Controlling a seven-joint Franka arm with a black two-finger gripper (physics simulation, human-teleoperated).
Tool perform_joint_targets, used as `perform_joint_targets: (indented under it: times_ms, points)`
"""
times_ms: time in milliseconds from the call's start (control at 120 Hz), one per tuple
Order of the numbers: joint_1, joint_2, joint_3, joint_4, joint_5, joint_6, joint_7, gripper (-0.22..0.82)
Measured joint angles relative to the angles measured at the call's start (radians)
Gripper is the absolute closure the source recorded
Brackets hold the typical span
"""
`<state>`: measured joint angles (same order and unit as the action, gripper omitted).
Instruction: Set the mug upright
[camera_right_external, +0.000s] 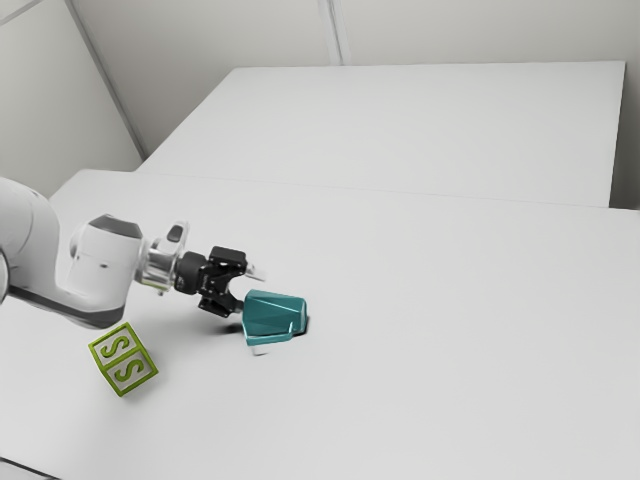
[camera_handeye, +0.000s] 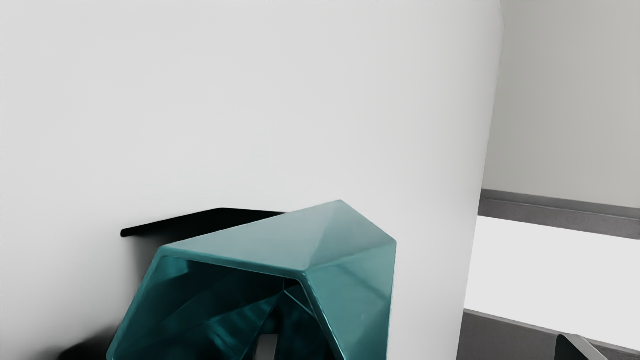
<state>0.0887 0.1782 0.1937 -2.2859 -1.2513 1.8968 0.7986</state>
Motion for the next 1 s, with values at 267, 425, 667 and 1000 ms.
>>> perform_joint_targets:
  times_ms: [267, 425, 667, 1000]
  points:
    - [0.0, 0.004, -0.046, 0.0, -0.026, 0.048, 0.042, 0.31]
    - [0.0, -0.002, -0.048, 0.002, -0.03, 0.064, 0.054, 0.6]
    - [0.0, -0.007, -0.051, 0.009, -0.027, 0.071, 0.05, 0.74]
    - [0.003, -0.025, -0.096, 0.298, 0.335, 0.059, -0.019, 0.77]
